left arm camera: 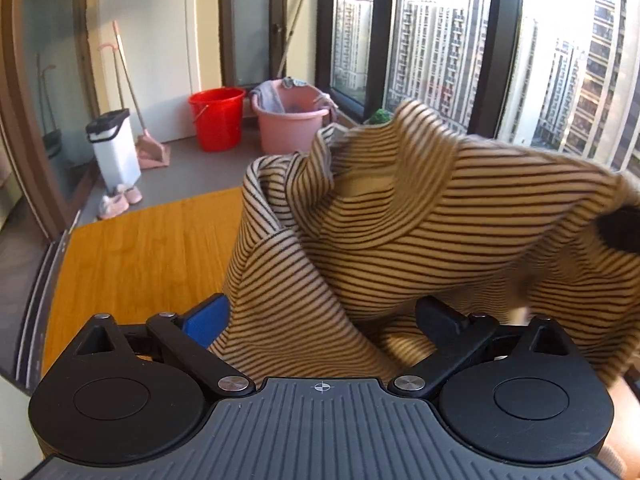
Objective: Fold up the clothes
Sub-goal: 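Lift the sweatshirt by the hem with both grippers and shake it out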
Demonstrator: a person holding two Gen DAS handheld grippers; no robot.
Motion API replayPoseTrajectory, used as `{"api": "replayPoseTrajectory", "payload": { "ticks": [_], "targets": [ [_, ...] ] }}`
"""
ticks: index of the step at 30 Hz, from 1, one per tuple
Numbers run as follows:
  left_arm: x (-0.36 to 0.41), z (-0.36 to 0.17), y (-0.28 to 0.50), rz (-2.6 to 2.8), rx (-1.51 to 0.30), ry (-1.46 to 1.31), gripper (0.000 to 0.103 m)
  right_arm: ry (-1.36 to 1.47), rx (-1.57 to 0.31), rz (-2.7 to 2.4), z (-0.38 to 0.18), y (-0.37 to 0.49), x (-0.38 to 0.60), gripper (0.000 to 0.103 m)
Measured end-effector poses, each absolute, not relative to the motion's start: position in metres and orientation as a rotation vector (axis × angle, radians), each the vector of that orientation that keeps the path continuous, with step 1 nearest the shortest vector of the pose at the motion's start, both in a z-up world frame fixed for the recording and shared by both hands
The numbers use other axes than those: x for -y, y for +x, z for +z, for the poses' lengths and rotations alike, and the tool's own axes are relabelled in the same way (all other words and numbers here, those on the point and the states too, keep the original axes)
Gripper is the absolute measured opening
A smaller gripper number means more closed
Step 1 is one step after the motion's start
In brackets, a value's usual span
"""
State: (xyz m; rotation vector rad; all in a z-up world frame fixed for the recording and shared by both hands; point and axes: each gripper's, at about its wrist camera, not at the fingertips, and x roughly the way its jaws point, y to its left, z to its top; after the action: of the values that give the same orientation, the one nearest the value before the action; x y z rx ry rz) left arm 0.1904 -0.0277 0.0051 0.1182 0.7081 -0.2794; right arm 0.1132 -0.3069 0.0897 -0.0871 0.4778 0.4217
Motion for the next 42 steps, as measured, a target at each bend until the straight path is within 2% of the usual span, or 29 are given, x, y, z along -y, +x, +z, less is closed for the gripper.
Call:
{"api": "replayPoseTrajectory", "payload": {
  "ticks": [3,5,6,10,14,19,23,25,27,30,32,35,37,38,39,42],
  "targets": [
    [0.016,-0.01,0.201,-0.268,-0.728,0.127,0.042,-0.074,-0.494,0.399,0.082,0.112,0.322,0.005],
    [0.002,-0.011,0.2,-0.239,-0.718,0.121,0.033,-0.065,-0.504,0.383,0.077,0.111,0.331,0.005],
    [-0.006,-0.009,0.199,-0.217,-0.708,0.121,0.03,-0.061,-0.51,0.376,0.075,0.11,0.336,0.005],
    [-0.043,0.006,0.189,-0.101,-0.659,0.156,0.03,-0.058,-0.525,0.352,0.066,0.107,0.35,0.005],
    [-0.076,0.01,0.176,-0.023,-0.678,0.168,0.041,-0.11,-0.522,0.35,0.06,0.102,0.344,0.005],
    [-0.107,-0.012,0.161,0.035,-0.744,0.199,0.054,-0.175,-0.519,0.347,0.053,0.096,0.337,0.005],
    [-0.122,-0.004,0.142,-0.026,-0.685,0.204,0.056,-0.227,-0.515,0.345,0.047,0.09,0.331,0.006],
    [-0.118,0.005,0.133,-0.075,-0.64,0.256,0.065,-0.278,-0.472,0.394,0.053,0.08,0.321,0.009],
    [-0.107,0.01,0.125,-0.118,-0.601,0.314,0.085,-0.358,-0.415,0.495,0.061,0.066,0.296,0.026],
    [-0.087,0.012,0.117,-0.168,-0.554,0.376,0.092,-0.466,-0.374,0.636,0.063,0.055,0.255,0.044],
    [-0.074,0.01,0.114,-0.186,-0.522,0.41,0.096,-0.534,-0.374,0.707,0.055,0.055,0.223,0.048],
    [-0.055,0.001,0.11,-0.216,-0.476,0.503,0.096,-0.606,-0.407,0.768,0.036,0.064,0.188,0.053],
    [-0.039,-0.011,0.106,-0.247,-0.444,0.614,0.096,-0.552,-0.402,0.751,0.046,0.073,0.192,0.048],
    [-0.033,-0.016,0.105,-0.257,-0.43,0.657,0.097,-0.522,-0.399,0.741,0.052,0.077,0.194,0.016],
    [-0.029,-0.021,0.105,-0.26,-0.418,0.69,0.097,-0.492,-0.395,0.731,0.058,0.081,0.197,0.006],
    [-0.016,-0.035,0.104,-0.271,-0.38,0.788,0.097,-0.402,-0.384,0.7,0.074,0.094,0.206,0.006]
  ]
}}
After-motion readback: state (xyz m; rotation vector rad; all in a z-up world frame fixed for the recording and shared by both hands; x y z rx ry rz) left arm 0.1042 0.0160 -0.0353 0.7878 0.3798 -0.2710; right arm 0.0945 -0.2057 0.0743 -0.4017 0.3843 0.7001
